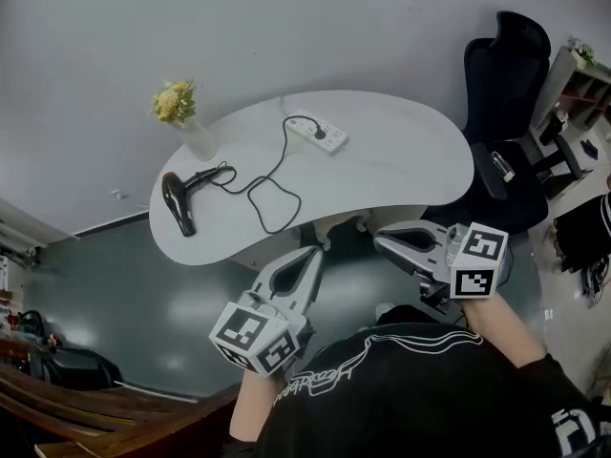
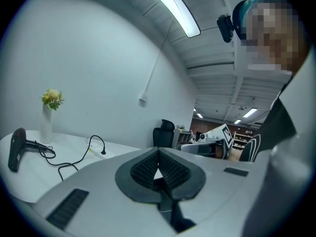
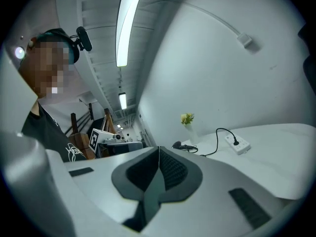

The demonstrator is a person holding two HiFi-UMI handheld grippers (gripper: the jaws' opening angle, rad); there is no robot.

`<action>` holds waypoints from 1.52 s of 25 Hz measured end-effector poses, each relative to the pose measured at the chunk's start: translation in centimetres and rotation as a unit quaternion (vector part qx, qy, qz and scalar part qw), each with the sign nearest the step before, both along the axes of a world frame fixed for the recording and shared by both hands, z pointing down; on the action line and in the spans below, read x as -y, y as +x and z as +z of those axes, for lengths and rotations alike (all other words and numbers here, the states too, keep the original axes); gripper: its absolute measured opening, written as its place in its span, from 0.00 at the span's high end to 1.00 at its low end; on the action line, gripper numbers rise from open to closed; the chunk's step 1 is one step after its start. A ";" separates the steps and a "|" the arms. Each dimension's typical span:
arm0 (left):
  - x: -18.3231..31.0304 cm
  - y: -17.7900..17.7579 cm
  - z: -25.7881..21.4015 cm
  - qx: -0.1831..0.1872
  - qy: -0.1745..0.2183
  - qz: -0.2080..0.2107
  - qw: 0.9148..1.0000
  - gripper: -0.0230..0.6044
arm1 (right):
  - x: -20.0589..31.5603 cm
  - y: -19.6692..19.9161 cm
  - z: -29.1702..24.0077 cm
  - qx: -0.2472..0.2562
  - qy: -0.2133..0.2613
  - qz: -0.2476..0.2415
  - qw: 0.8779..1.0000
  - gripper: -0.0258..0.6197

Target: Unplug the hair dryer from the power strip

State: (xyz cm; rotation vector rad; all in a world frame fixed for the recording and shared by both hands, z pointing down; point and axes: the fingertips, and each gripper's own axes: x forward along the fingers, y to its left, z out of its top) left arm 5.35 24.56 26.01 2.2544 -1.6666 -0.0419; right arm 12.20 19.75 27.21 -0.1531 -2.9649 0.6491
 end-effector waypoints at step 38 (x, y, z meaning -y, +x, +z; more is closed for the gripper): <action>26.1 -23.8 3.1 0.023 -0.079 -0.038 0.996 0.96 | 29.6 -18.4 9.3 -0.079 0.031 0.061 0.995 0.96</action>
